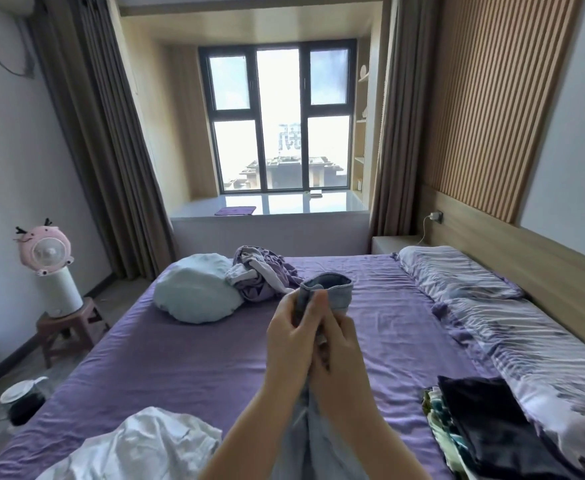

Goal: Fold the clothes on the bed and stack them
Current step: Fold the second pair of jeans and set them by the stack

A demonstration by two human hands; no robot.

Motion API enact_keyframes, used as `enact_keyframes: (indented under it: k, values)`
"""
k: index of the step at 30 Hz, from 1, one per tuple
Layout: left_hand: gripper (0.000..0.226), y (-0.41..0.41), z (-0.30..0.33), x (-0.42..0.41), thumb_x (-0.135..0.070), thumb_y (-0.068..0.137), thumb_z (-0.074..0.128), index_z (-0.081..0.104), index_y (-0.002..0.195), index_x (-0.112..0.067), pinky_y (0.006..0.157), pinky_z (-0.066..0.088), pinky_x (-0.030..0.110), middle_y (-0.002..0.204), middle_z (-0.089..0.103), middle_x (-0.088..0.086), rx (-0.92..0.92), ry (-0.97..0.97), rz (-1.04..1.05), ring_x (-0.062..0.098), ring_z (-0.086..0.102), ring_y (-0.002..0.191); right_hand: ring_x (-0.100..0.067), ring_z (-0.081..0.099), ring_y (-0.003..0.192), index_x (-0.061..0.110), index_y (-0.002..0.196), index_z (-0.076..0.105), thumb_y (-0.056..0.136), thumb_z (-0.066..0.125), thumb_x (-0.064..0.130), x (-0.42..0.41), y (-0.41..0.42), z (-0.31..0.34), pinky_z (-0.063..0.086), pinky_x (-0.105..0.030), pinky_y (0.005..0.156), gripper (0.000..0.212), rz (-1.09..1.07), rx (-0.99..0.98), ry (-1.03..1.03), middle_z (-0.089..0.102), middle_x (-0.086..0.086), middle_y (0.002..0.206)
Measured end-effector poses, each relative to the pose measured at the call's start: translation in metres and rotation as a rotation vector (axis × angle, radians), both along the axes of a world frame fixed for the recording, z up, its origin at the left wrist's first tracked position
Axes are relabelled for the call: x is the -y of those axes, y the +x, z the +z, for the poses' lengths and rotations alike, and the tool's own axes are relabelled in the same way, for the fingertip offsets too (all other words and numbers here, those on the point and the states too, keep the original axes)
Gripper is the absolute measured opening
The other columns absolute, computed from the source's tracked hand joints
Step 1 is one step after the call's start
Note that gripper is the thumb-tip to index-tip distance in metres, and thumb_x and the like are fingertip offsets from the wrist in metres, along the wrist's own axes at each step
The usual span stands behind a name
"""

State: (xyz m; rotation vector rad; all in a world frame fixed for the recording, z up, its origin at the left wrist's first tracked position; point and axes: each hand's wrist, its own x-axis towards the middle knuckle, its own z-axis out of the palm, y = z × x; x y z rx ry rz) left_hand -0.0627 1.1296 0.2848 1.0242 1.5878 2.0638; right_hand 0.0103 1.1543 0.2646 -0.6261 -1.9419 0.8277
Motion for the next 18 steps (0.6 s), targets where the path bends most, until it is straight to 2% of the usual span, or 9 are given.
enact_keyframes:
  k: [2,3,6,9,11,12,13,15,18]
  values:
    - [0.038,-0.01,0.007,-0.002,-0.032,0.073,0.08,0.063,0.102,-0.015,0.079,0.054,0.028,0.093,0.072,0.002,-0.023,-0.047,-0.014,0.015,0.067,0.086,-0.015,0.052,0.118,0.013,0.135,0.046,0.085,0.046,-0.001,0.001,0.002,-0.002,0.044,-0.029,0.099,0.052,0.156,-0.038,-0.016,0.046,0.001,0.126]
    - [0.03,-0.017,0.013,-0.003,-0.02,0.077,0.079,0.064,0.101,-0.012,0.08,0.053,0.031,0.093,0.072,0.005,-0.029,-0.038,-0.004,0.018,0.066,0.086,-0.011,0.048,0.124,0.018,0.134,0.046,0.083,0.044,-0.001,0.0,0.005,-0.004,0.04,-0.028,0.104,0.055,0.214,-0.057,-0.021,0.046,0.005,0.133]
    - [0.005,-0.038,0.032,-0.004,-0.008,0.088,0.065,0.068,0.09,-0.012,0.08,0.052,0.041,0.088,0.07,0.009,-0.046,-0.014,-0.035,0.021,0.062,0.083,-0.016,0.053,0.117,0.036,0.125,0.048,0.085,0.05,-0.009,-0.018,0.017,-0.006,0.047,-0.029,0.097,0.061,0.165,-0.173,-0.068,0.049,0.013,0.13]
    - [0.01,-0.05,0.049,-0.003,-0.014,0.089,0.062,0.071,0.09,-0.019,0.073,0.054,0.028,0.089,0.073,0.0,-0.004,0.037,-0.189,0.016,0.066,0.083,-0.018,0.039,0.129,0.027,0.138,0.037,0.082,0.072,0.012,-0.053,0.025,0.0,0.039,-0.034,0.102,0.067,-0.064,-0.229,-0.117,0.039,0.008,0.138]
    - [0.01,-0.055,0.061,-0.003,-0.019,0.084,0.063,0.073,0.087,-0.021,0.069,0.055,0.026,0.088,0.073,0.0,0.053,0.09,-0.286,0.014,0.067,0.08,-0.006,0.029,0.136,0.032,0.146,0.017,0.071,0.076,0.032,-0.072,0.03,0.011,0.03,-0.029,0.106,0.096,0.043,-0.239,-0.235,0.027,0.015,0.146]
    - [0.011,-0.057,0.068,-0.004,-0.021,0.082,0.063,0.074,0.087,-0.021,0.068,0.056,0.027,0.088,0.073,0.001,0.082,0.111,-0.334,0.014,0.068,0.079,0.0,0.034,0.133,0.037,0.147,0.011,0.066,0.076,0.034,-0.079,0.031,0.015,0.035,-0.026,0.103,0.103,0.159,-0.255,-0.325,0.03,0.02,0.146]
    - [0.012,-0.06,0.074,-0.004,-0.022,0.08,0.063,0.073,0.088,-0.021,0.067,0.056,0.027,0.088,0.073,0.002,0.103,0.127,-0.371,0.015,0.069,0.078,0.002,0.045,0.125,0.041,0.146,0.014,0.064,0.078,0.034,-0.085,0.032,0.018,0.043,-0.024,0.097,0.104,0.274,-0.265,-0.405,0.043,0.022,0.14]
    - [0.015,-0.067,0.084,-0.004,-0.022,0.081,0.063,0.07,0.093,-0.017,0.065,0.056,0.026,0.089,0.073,0.002,0.101,0.124,-0.397,0.014,0.069,0.078,-0.007,0.064,0.106,0.037,0.133,0.044,0.061,0.085,0.033,-0.094,0.033,0.022,0.054,-0.025,0.082,0.084,0.372,-0.257,-0.489,0.067,0.01,0.117]
    - [0.015,-0.079,0.094,-0.007,-0.021,0.089,0.06,0.067,0.1,-0.014,0.065,0.055,0.022,0.089,0.073,-0.001,0.01,0.043,-0.296,0.012,0.068,0.08,-0.017,0.069,0.092,0.025,0.096,0.07,0.055,0.088,0.034,-0.101,0.027,0.034,0.057,-0.031,0.075,0.046,0.23,-0.27,-0.459,0.074,0.003,0.097]
